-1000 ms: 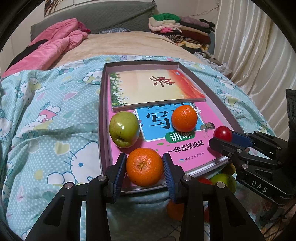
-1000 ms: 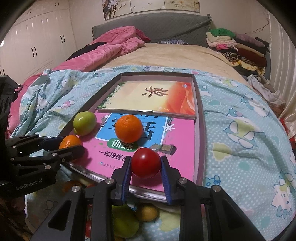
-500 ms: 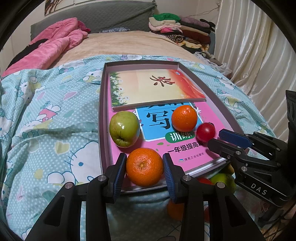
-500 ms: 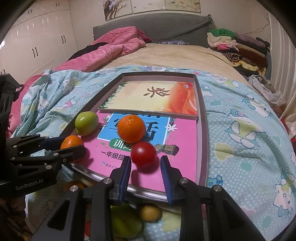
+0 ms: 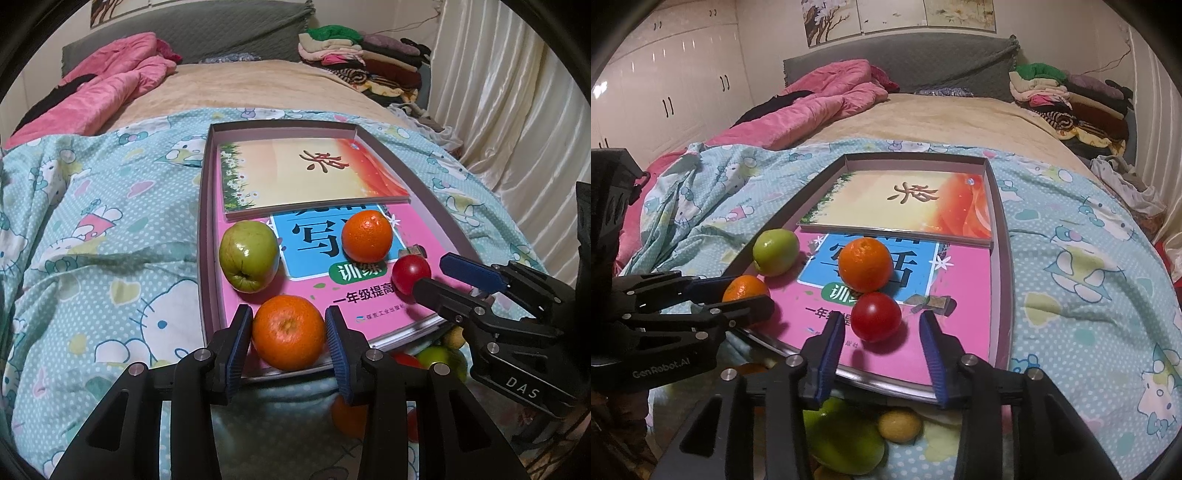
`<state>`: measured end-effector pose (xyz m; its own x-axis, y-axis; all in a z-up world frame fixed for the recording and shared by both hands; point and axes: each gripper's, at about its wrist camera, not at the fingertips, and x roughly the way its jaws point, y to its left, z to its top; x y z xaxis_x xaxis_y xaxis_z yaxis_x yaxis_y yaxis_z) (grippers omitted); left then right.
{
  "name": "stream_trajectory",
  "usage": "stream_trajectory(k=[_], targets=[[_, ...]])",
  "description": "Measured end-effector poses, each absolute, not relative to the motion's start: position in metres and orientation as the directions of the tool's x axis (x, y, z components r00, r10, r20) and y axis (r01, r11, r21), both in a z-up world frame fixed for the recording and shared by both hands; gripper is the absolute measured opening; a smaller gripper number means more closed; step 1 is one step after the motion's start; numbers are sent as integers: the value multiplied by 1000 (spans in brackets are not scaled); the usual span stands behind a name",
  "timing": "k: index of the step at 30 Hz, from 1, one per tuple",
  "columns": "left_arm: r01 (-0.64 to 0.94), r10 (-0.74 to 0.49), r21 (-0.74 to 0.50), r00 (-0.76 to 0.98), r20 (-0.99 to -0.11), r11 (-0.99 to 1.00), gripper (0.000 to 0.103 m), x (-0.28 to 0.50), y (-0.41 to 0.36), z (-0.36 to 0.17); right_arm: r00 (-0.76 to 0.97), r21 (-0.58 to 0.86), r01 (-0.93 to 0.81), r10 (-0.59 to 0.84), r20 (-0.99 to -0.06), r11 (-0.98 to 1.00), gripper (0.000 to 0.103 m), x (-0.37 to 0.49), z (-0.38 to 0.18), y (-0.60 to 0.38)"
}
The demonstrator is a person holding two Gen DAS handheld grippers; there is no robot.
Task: Organize fruits
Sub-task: 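Open the right tool to drop the tomato while the left tool releases the tangerine, then withdraw both open tools from the tray back to the fruit cluster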
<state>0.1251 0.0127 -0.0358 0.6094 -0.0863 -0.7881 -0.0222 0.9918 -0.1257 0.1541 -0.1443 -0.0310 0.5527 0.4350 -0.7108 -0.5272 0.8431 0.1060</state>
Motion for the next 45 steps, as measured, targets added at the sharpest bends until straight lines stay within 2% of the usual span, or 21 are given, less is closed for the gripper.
stream_trajectory(k=[9, 18, 21, 34, 36, 40, 45], targets=[[-18, -90, -129, 618, -781, 992, 43, 122, 13, -31, 561, 114, -522, 441, -700, 845, 50, 155, -29, -146], [-14, -94, -133, 634, -768, 991, 54, 117, 13, -24, 566, 118, -525, 449, -691, 843, 51, 153, -27, -148], [-11, -96, -134, 639, -763, 991, 55, 116, 14, -22, 574, 120, -523, 453, -683, 844, 56, 152, -25, -149], [-2, -86, -118, 677, -731, 993, 61, 107, 14, -9, 601, 128, -510, 458, -655, 851, 65, 150, -16, -155], [-2, -89, -124, 685, -723, 992, 61, 104, 15, -6, 612, 128, -501, 454, -648, 856, 72, 149, -14, -156], [-21, -71, -122, 706, -705, 992, 73, 99, 19, 0, 637, 130, -486, 452, -625, 864, 74, 148, -7, -162], [-46, -71, -152, 728, -682, 987, 74, 95, 27, 6, 674, 133, -470, 452, -585, 873, 78, 145, 2, -169]])
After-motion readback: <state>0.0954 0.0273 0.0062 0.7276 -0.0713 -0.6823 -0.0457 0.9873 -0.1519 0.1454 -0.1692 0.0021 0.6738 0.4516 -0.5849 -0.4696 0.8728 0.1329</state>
